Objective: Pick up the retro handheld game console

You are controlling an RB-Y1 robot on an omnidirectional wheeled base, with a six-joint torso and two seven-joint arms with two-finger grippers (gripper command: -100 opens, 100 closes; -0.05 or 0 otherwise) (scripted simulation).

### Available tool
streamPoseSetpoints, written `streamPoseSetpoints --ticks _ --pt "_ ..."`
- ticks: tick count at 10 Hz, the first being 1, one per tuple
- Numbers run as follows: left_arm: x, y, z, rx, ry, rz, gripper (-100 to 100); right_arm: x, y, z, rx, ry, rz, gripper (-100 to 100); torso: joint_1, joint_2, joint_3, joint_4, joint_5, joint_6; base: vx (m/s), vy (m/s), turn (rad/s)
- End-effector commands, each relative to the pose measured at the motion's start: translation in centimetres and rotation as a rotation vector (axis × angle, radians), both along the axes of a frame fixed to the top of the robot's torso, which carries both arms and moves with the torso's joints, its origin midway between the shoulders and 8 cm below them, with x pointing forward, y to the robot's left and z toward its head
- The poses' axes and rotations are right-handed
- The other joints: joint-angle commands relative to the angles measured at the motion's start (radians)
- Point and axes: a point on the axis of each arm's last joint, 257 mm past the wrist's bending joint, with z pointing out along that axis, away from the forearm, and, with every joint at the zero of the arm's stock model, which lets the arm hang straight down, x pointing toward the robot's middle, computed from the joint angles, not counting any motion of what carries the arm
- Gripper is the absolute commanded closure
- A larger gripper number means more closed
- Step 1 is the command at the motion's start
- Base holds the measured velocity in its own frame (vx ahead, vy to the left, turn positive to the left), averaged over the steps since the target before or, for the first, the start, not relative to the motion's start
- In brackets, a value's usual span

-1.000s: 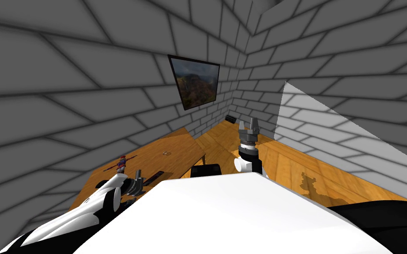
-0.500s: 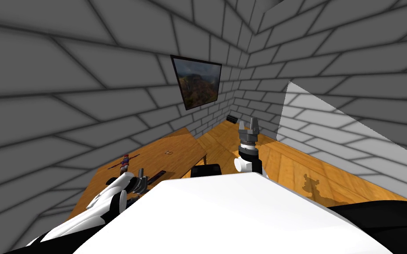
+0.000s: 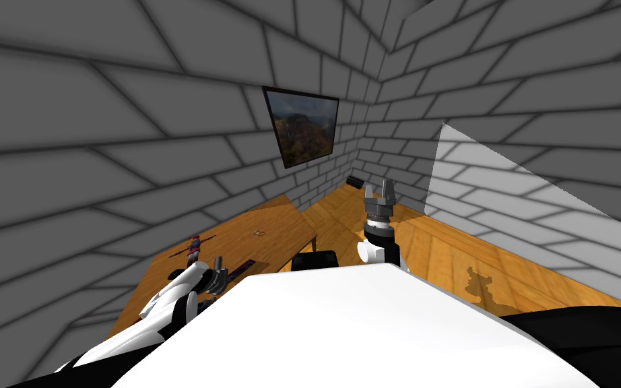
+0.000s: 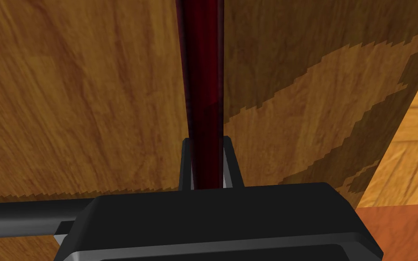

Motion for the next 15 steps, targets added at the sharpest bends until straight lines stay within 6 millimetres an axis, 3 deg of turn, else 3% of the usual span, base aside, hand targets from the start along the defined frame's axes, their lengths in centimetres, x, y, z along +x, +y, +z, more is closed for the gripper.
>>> streamPoseSetpoints --ticks 1,3,4,5,15 --pt "0.0 0.0 0.0 0.0 0.0 0.0 100 0.0 0.0 0.0 0.0 0.0 0.0 0 0.0 0.0 0.0 0.0 0.0 0.0 0.0 0.0 0.0" --pt "0.0 -0.1 0.0 -0.002 0.001 0.0 100 0.0 0.0 0.0 0.0 0.0 0.0 0 0.0 0.0 0.0 0.0 0.0 0.0 0.0 0.0 0.0" --pt "0.0 0.0 0.0 -0.001 0.001 0.0 0 0.0 0.0 0.0 0.0 0.0 0.0 0 0.001 0.0 0.0 0.0 0.001 0.0 0.0 0.0 0.0" --pt "-0.2 0.4 0.2 -0.001 0.0 0.002 100 0.0 0.0 0.0 0.0 0.0 0.0 0 0.001 0.0 0.0 0.0 0.001 0.0 0.001 -0.011 -0.004" --pt "-1.2 3.1 2.2 -0.002 -0.001 0.021 100 0.0 0.0 0.0 0.0 0.0 0.0 0 -0.001 0.0 0.0 0.0 0.0 0.0 0.0 -0.026 -0.017"
